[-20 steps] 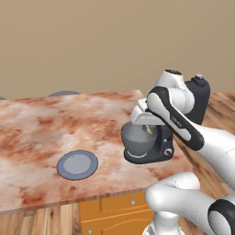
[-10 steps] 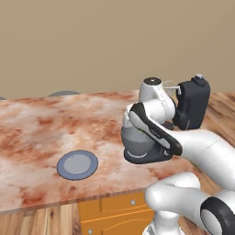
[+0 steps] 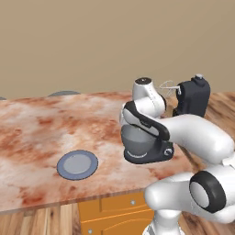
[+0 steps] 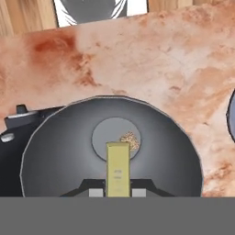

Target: Add butter and sugar cubes to the stand mixer bowl and then turn on the stand mixer to begin making frosting.

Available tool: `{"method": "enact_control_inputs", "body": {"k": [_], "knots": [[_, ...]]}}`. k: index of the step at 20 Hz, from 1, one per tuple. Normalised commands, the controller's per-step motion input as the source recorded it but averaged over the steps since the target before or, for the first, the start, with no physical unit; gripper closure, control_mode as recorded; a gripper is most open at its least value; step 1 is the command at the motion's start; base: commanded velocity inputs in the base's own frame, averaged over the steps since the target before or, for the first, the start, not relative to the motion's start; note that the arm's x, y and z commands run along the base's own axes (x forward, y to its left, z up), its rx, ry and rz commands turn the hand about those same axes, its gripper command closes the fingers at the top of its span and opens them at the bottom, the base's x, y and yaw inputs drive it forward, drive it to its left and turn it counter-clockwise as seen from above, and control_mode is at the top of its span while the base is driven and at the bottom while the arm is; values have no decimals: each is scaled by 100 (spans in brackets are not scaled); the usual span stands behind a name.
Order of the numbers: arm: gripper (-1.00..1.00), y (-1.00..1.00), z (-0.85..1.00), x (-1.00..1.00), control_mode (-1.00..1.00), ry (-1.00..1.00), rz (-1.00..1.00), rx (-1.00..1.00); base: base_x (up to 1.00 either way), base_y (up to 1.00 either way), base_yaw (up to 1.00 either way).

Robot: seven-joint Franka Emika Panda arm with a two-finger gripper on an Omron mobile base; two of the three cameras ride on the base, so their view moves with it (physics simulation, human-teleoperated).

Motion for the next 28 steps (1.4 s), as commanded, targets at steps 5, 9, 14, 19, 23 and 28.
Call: {"method": "enact_control_inputs", "body": {"k": [5,9,14,19,23,28], "knots": [[100,0,-37,47,-100,7,-9,-3,0,0,0],[100,-1,-44,32,-100,5,-8,-1,0,0,0],[100,0,-46,3,-100,0,-9,-1,0,0,0],[100,0,-39,0,-100,0,-10,-1,0,0,0],[100,0,-37,0,-100,0,-11,0,0,0,0],[100,0,-52,0,-100,0,-11,-3,0,0,0]]}}
